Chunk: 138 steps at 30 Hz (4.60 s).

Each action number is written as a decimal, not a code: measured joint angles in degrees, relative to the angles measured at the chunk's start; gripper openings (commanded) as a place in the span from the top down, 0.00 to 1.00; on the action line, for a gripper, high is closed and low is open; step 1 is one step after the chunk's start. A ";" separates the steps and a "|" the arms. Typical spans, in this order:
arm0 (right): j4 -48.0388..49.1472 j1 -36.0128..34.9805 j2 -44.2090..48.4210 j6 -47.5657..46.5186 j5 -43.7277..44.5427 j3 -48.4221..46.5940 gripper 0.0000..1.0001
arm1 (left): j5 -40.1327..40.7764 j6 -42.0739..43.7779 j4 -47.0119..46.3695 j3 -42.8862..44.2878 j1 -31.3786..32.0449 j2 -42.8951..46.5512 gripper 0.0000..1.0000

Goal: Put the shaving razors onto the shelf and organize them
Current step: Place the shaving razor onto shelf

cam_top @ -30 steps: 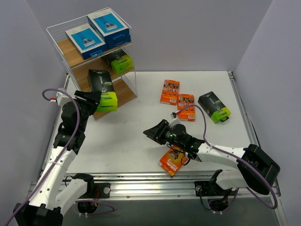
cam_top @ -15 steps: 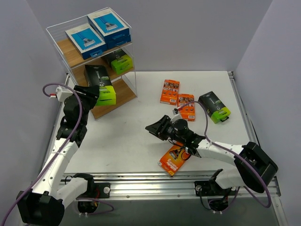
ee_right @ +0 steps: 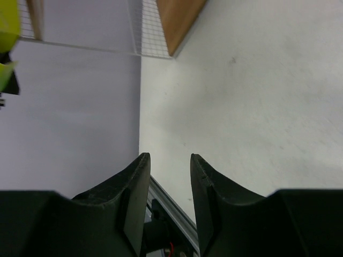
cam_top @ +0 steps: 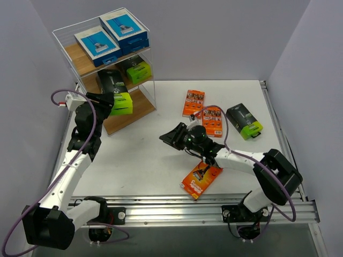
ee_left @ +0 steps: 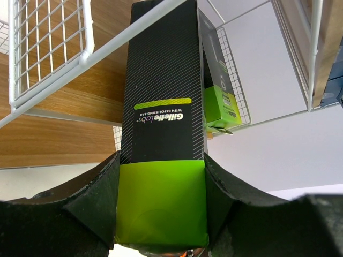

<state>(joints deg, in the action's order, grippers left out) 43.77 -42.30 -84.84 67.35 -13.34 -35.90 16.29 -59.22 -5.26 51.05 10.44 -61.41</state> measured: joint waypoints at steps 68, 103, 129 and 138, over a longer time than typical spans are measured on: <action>-4.24 -2.25 -33.44 -6.88 -8.70 -56.57 0.76 | -2.23 0.00 -0.50 2.93 -0.61 -4.46 0.03; -4.83 -1.92 -36.68 -5.27 -9.03 -60.19 0.76 | -4.52 15.28 15.26 8.90 -1.57 0.81 0.06; -5.99 -2.71 -24.63 -4.28 -5.95 -49.20 0.71 | 21.90 35.60 28.61 3.39 3.63 19.06 0.06; -12.92 -3.52 -25.55 -4.20 -5.51 -57.40 0.66 | 21.88 34.38 28.30 -0.83 2.58 17.81 0.06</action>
<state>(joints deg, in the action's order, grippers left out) 30.85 -45.82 -110.39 63.16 -18.85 -93.30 38.17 -24.84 23.05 50.22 13.02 -43.59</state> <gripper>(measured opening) 0.342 0.941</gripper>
